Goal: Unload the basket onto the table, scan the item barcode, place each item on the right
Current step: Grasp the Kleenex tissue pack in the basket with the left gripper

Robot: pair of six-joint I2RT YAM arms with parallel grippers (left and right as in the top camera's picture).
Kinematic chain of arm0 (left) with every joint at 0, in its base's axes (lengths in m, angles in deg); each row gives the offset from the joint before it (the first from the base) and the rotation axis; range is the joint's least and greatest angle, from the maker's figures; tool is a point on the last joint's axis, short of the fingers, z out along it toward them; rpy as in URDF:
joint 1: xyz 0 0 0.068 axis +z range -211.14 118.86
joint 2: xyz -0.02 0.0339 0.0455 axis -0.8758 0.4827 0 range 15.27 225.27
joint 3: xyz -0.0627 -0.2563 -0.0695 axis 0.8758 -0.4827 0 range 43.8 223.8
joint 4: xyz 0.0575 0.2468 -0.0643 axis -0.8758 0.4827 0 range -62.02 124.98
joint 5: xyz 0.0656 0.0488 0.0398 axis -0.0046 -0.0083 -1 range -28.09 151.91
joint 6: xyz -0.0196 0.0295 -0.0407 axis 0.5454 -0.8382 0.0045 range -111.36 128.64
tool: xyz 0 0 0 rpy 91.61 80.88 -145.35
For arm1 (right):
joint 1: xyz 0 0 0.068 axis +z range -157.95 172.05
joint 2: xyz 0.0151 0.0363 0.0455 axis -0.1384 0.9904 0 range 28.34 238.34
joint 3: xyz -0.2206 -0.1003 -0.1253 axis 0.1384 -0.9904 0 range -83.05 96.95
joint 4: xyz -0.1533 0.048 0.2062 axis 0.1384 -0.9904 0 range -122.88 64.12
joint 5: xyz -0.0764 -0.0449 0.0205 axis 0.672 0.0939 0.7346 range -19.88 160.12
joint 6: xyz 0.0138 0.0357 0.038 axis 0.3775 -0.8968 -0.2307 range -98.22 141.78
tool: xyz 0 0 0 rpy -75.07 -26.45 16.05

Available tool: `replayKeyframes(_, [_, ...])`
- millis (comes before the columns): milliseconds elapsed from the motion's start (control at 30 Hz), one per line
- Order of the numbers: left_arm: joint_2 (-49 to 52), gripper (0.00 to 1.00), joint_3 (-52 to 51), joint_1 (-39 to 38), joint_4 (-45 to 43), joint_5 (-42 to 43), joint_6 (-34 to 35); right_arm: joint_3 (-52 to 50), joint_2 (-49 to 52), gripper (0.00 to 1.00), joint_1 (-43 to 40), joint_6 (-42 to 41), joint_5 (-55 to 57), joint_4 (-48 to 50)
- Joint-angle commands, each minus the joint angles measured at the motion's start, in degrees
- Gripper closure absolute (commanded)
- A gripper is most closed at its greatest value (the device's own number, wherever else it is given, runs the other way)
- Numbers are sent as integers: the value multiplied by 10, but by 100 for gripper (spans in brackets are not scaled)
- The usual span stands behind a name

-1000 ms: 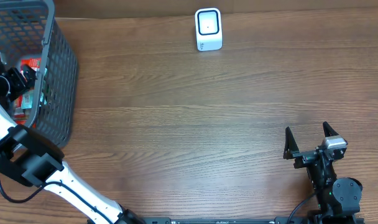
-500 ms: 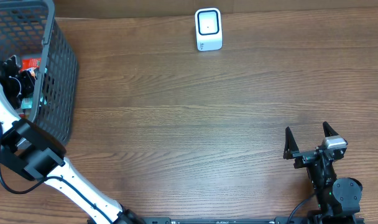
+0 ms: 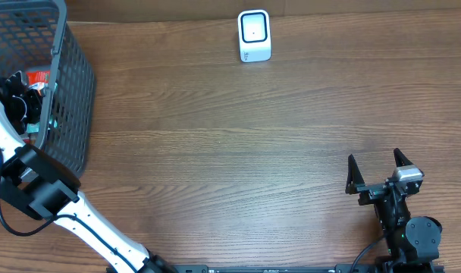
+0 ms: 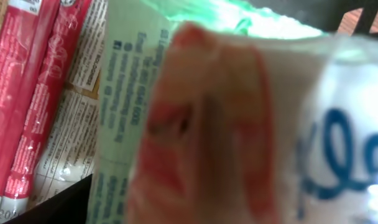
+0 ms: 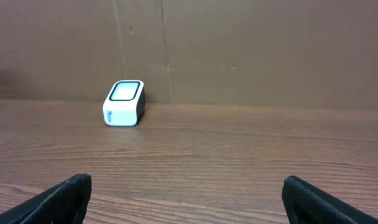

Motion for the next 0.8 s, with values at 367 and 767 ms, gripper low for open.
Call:
replayKeyframes(367, [3,32,-1,-2,12,-17,-6,-6,-6,0,-1,2,1,1])
replayKeyframes(767, [1,62,0,-2,12,-17,-6,-6,-6,0,-1,2,1,1])
